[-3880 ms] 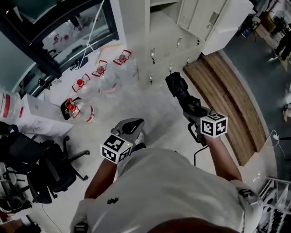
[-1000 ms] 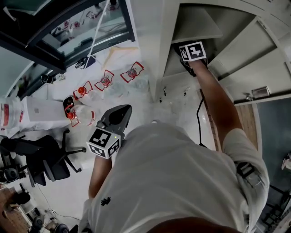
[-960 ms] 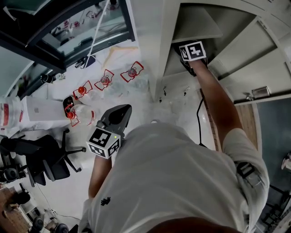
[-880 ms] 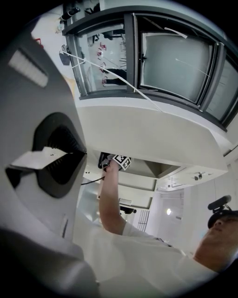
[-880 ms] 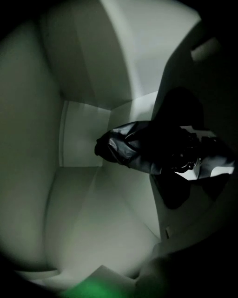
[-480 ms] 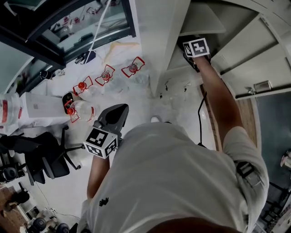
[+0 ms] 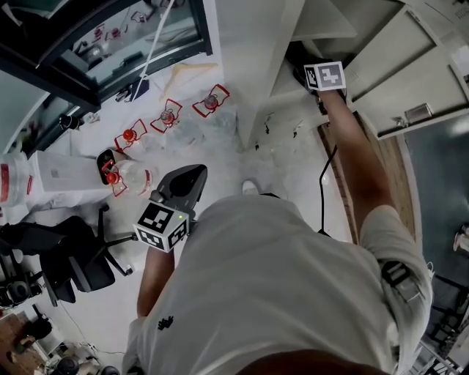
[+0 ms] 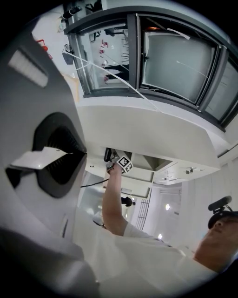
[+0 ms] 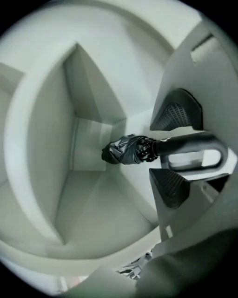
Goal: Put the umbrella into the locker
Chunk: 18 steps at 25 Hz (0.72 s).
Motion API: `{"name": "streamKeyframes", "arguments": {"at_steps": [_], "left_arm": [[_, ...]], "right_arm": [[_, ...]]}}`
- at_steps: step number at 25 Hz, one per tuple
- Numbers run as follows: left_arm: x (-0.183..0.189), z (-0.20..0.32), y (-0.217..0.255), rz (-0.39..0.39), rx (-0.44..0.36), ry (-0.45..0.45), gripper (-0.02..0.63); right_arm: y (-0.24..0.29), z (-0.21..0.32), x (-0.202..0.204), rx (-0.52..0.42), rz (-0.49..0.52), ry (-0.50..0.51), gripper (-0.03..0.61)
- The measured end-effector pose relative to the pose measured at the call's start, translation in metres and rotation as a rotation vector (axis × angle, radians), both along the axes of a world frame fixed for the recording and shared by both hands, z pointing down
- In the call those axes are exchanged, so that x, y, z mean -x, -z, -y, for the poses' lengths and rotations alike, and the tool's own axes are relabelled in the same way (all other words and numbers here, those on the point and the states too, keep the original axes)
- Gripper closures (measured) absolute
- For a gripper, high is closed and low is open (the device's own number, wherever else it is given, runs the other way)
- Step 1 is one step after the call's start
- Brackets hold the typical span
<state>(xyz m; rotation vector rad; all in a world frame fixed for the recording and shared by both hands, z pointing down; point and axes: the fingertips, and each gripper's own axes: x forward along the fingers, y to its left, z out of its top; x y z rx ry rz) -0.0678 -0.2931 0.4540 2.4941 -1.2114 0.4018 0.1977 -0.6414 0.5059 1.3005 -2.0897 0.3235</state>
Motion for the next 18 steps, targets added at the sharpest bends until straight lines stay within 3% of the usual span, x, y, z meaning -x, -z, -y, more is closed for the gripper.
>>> {"name": "streamKeyframes", "arguments": {"at_steps": [18], "left_arm": [[0.036,-0.074,0.003,-0.016,-0.021,-0.114,0.556]], "right_arm": [[0.033,-0.122,-0.012,-0.075,0.031,-0.146,0.330]]}}
